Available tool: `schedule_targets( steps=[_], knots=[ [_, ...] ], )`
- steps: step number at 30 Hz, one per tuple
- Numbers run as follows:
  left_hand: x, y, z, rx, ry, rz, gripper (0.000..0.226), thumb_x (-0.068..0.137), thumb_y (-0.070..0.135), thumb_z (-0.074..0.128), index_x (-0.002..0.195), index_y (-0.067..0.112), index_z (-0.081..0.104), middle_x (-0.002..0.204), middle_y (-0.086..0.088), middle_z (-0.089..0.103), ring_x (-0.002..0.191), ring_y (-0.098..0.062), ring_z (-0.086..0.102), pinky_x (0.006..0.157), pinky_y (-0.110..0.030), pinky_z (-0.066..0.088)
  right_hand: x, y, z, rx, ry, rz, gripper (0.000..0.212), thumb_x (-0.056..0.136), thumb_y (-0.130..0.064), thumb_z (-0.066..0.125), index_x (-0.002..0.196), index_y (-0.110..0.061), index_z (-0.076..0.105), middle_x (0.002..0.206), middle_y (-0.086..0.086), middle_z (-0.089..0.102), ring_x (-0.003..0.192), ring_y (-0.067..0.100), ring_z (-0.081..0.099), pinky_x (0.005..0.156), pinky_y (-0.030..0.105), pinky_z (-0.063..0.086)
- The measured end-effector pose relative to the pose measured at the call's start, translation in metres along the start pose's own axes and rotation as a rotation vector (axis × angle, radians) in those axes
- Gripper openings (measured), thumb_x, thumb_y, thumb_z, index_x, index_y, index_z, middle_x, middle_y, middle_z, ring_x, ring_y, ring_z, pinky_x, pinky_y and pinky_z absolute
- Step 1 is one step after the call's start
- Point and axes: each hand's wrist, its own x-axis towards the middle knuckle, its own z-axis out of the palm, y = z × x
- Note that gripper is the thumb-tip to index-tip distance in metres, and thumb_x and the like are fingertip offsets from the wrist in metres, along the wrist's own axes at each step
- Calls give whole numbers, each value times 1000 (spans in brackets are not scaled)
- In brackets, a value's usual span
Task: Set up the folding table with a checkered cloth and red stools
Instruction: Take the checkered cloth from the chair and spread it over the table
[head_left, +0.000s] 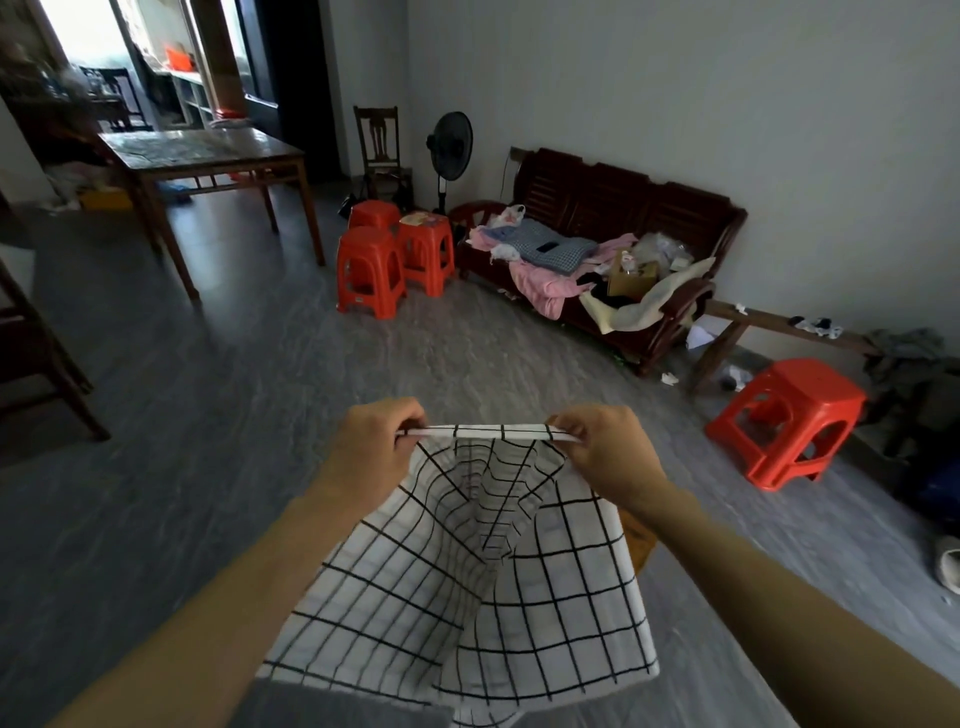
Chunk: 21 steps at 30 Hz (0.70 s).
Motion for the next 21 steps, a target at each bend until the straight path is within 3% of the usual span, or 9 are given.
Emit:
schedule_targets(
  steps=[4,7,12,17,21],
  knots=[
    [2,-8,-14,121,-26,92,18,78,-4,71,83,11,63,73,2,58,61,-12,51,56,-19,38,-4,-14,7,-140,8,-93,2,87,-24,69,86,-22,70,78,-8,63,71,14,58,60,35,51],
    [-2,-12,-23,153,3,145,20,75,-7,72,83,10,64,74,0,59,61,-13,52,57,-17,37,-17,-16,21,-103,-2,-75,5,86,-28,70,85,-26,65,78,-12,59,69,10,55,58,34,50],
    [-7,-28,-33,288,-30,234,15,82,0,65,88,12,59,81,2,53,59,-11,45,45,-25,45,-13,-29,42,-36,-5,-22,15,87,-23,70,81,-24,57,80,-10,54,67,10,51,57,29,46],
    [12,-60,-41,412,-7,234,19,82,5,71,89,8,54,70,0,49,40,-11,38,32,-27,39,23,-27,53,-8,77,-16,15,90,-26,68,85,-19,56,80,-4,54,64,16,52,55,36,48],
    [34,-86,-39,473,9,202,18,83,6,71,87,6,54,64,-1,47,38,-10,35,30,-26,36,54,-14,69,6,58,-124,19,89,-33,69,83,-22,55,75,-8,53,60,12,49,51,31,45]
  ],
)
